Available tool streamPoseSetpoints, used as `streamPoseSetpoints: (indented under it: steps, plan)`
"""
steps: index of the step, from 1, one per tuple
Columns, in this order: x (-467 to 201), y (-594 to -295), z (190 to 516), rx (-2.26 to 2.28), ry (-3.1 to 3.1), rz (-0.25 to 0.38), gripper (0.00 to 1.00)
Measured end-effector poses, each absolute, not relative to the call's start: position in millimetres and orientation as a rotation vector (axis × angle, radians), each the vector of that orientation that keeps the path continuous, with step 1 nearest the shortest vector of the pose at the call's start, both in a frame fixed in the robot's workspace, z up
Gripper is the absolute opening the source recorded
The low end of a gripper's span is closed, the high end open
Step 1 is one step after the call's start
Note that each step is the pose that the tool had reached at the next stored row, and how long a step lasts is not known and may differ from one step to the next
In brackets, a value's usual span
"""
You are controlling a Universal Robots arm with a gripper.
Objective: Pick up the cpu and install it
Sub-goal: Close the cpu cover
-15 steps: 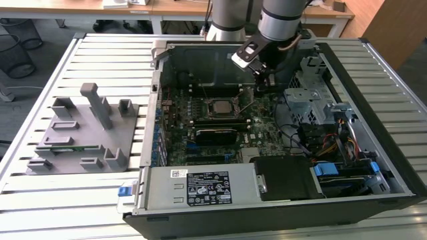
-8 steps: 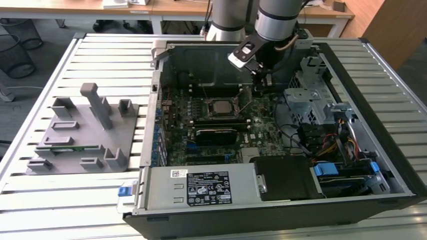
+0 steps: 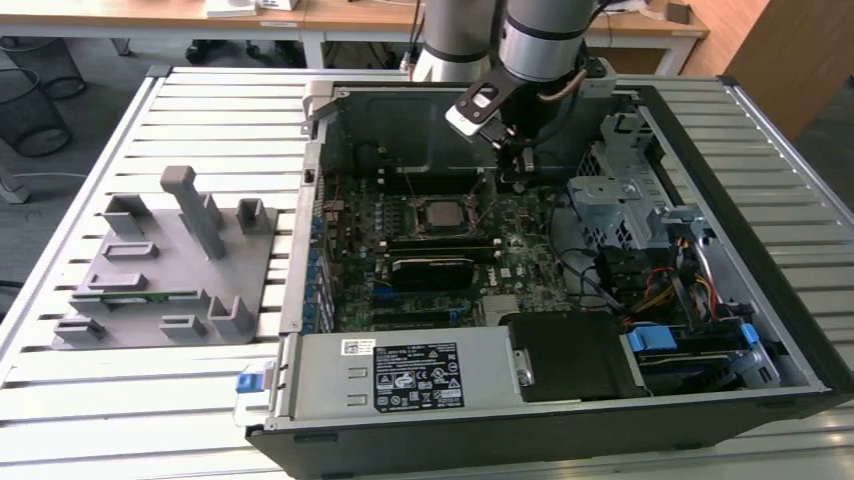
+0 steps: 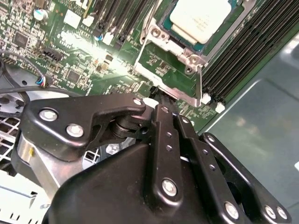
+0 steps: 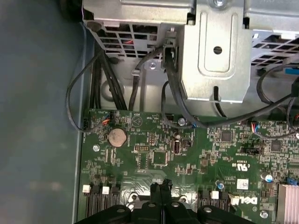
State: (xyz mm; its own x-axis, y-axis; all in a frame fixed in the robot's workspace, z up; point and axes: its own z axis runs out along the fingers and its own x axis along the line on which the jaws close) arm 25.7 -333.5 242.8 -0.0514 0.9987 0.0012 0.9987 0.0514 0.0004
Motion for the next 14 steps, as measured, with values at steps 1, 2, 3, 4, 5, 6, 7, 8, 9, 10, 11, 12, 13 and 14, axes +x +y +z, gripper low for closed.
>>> streamPoseSetpoints:
  steps: [1,2,3,4,5,6,7,8,9,10,11,12,13,14]
  plan:
    - [24.4,-333.5,242.8,-2.163,-2.277,-0.002,0.11]
    - [23.2,-333.5,242.8,-2.163,-2.277,-0.002,0.11]
    - [22.0,-333.5,242.8,-2.163,-2.277,-0.002,0.11]
    - [20.7,-333.5,242.8,-2.163,-2.277,-0.002,0.11]
    - [19.4,-333.5,242.9,-2.163,-2.277,-0.002,0.11]
    - [18.1,-333.5,242.9,-2.163,-2.277,-0.002,0.11]
    - [16.6,-333.5,242.9,-2.163,-2.277,-0.002,0.11]
    - [15.2,-333.5,243.0,-2.163,-2.277,-0.002,0.11]
    - [13.7,-333.5,243.0,-2.163,-2.277,-0.002,0.11]
    - [12.4,-333.4,243.0,-2.163,-2.277,-0.002,0.11]
    - [11.0,-333.4,243.0,-2.163,-2.277,-0.002,0.11]
    - [9.9,-333.4,243.0,-2.163,-2.278,-0.002,0.11]
    - [8.8,-333.4,243.0,-2.163,-2.277,-0.002,0.11]
    - [7.7,-333.4,243.0,-2.163,-2.277,-0.002,0.11]
